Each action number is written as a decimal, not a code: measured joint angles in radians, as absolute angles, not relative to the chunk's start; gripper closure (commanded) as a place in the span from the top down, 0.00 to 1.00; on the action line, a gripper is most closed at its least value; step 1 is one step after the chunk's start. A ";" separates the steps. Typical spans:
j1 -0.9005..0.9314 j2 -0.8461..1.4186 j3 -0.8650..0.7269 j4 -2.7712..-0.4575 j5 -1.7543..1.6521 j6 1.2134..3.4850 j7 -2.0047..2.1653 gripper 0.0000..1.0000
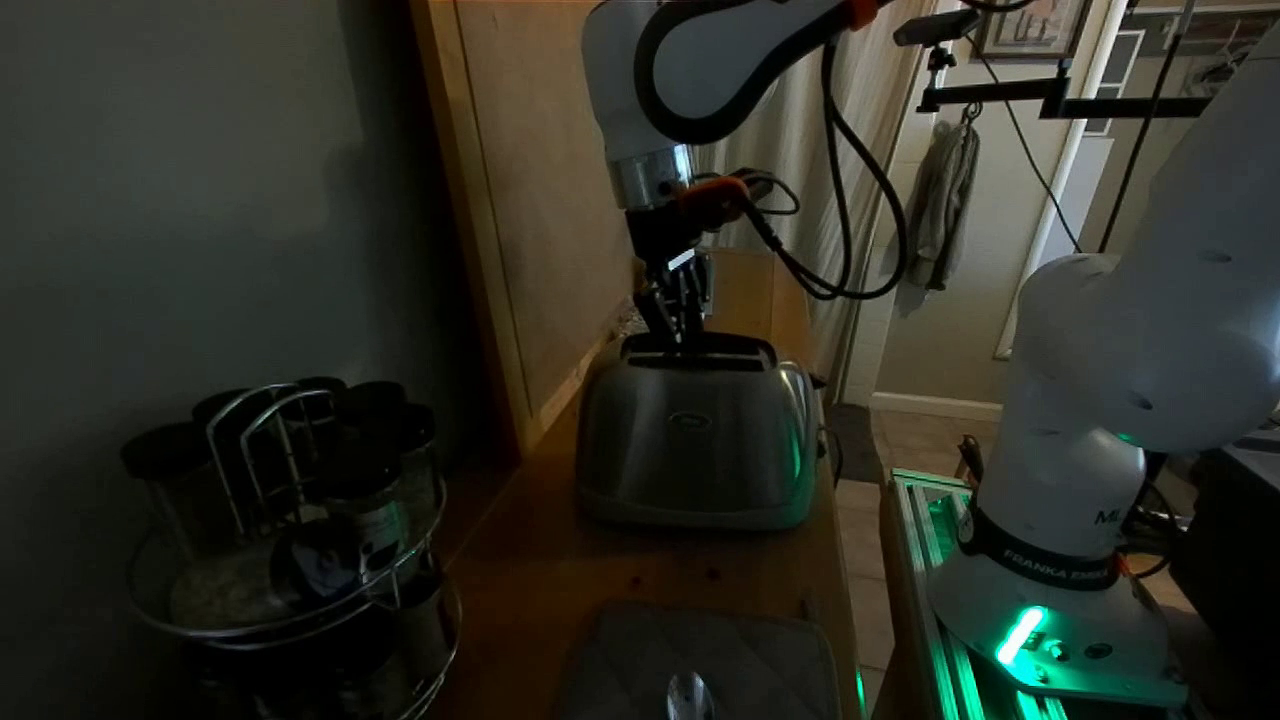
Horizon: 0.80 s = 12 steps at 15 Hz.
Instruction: Turn the grey toaster to the right
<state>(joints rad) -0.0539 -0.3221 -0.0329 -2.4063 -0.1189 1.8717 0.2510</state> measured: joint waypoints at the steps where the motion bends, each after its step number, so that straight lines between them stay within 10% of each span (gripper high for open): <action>1: -0.058 -0.322 -0.029 -2.406 -0.121 1.872 0.284 0.17; 5: -0.077 -0.322 -0.017 -2.406 -0.138 1.872 0.383 0.17; 6: -0.080 -0.322 -0.015 -2.406 -0.140 1.872 0.399 0.27; 7: -0.083 -0.322 -0.014 -2.406 -0.141 1.871 0.407 0.66; 12: -0.086 -0.331 -0.006 -2.404 -0.151 1.872 0.409 0.88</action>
<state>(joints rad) -0.0858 -0.3314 -0.0062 -2.4036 -0.1508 1.8718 0.4091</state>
